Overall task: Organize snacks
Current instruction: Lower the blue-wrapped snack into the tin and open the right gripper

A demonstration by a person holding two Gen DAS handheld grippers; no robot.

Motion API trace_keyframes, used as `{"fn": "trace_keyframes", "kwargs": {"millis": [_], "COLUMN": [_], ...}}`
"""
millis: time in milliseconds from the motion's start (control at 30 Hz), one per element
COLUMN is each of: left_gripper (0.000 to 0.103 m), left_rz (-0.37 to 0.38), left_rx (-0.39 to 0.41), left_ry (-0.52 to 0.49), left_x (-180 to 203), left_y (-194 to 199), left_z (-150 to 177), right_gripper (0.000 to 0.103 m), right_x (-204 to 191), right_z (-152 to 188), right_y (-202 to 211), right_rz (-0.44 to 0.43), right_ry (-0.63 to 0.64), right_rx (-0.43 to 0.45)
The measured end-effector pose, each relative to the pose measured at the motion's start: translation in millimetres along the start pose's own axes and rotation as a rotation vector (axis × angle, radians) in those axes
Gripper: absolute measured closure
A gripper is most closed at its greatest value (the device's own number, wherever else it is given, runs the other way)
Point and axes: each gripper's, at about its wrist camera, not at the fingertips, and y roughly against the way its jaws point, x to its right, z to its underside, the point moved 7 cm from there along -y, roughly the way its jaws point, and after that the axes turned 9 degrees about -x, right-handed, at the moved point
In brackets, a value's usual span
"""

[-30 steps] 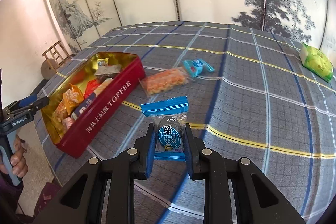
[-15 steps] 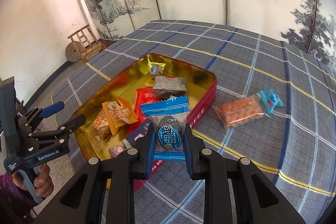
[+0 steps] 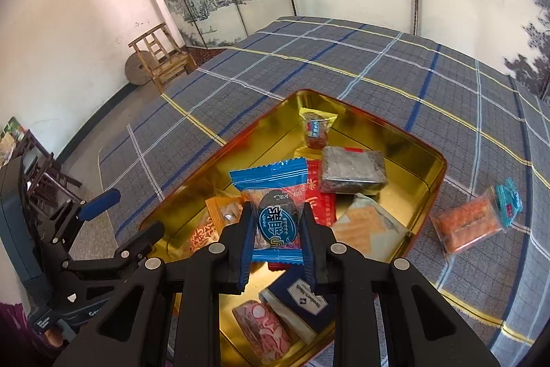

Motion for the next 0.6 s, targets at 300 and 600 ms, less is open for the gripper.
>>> {"fn": "trace_keyframes", "kwargs": {"millis": [300,600], "left_gripper": [0.023,0.014], "left_rz": [-0.009,0.001], "left_rx": [-0.001,-0.003], "left_ry": [-0.008,-0.009], "left_x": [-5.7,-11.8], "left_y": [-0.5,-5.4], "left_z": [-2.7,-6.5], "right_gripper": [0.077,0.077], "right_x": [0.0,9.1], "right_z": [-32.4,-52.2], "right_y": [-32.8,-63.6], "right_rz": [-0.048,-0.081], "right_ry": [-0.069,-0.162], "right_rx": [-0.046,-0.084]}}
